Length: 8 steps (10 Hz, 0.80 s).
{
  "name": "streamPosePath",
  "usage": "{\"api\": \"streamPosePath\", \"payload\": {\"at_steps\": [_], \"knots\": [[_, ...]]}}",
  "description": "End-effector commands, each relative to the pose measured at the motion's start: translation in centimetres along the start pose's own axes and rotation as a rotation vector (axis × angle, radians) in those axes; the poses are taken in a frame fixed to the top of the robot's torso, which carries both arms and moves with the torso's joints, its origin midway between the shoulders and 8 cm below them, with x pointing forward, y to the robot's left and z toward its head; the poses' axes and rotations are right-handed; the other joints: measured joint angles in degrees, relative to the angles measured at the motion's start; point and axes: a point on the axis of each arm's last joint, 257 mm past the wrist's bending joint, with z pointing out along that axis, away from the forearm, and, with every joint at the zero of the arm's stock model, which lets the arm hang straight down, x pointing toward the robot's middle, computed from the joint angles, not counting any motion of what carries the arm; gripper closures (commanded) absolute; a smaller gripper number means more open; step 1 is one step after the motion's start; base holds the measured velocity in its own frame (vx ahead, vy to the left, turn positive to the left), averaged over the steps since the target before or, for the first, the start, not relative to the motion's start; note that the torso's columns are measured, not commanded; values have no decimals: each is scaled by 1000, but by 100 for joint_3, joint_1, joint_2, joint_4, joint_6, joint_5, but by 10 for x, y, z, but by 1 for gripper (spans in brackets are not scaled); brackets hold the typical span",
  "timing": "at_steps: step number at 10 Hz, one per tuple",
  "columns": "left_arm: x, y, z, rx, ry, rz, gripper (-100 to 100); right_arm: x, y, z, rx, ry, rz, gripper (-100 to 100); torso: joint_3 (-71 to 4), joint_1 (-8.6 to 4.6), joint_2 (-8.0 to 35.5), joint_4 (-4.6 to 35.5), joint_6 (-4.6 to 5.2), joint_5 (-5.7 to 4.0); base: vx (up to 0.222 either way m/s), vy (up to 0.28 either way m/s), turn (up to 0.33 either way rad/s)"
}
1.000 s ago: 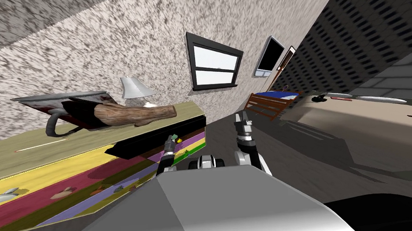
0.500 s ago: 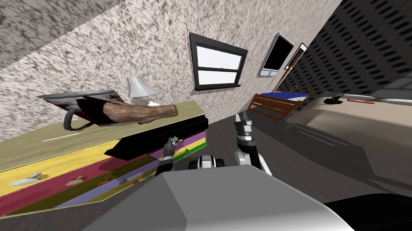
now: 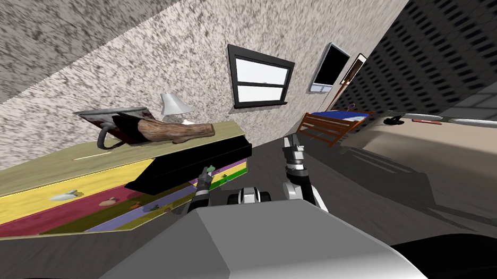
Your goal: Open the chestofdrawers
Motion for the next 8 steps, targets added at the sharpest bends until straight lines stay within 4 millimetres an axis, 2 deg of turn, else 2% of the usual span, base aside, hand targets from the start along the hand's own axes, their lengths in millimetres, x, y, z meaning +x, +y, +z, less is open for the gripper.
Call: {"api": "streamPosePath", "payload": {"at_steps": [1, 4, 5, 6, 8], "knots": [[2, 0, -5, -2, 3, 0, 100, 0, 0, 0, 0, 0, 0, 0, -18, 13, -32, -4, -1, 0, -131, -40, 7], [4, -4, -9, 7, 9, 0, 100, 0, 0, 0, 0, 0, 0, 0, 6, -4, 7, -9, -3, 7, -187, -94, 22], [3, -1, -8, -1, 6, 1, 100, 0, 0, 0, 0, 0, 0, 0, 3, -11, 0, -7, 4, 4, -89, -56, 16], [0, -3, -13, -11, 2, 0, -100, 0, 0, 0, 0, 0, 0, 0, -19, 8, -36, -8, 9, 2, -12, -13, -9], [-3, -14, -18, -10, -2, 0, -100, 0, 0, 0, 0, 0, 0, 0, -31, 20, -56, -28, 4, 16, 26, -5, -13]]}}
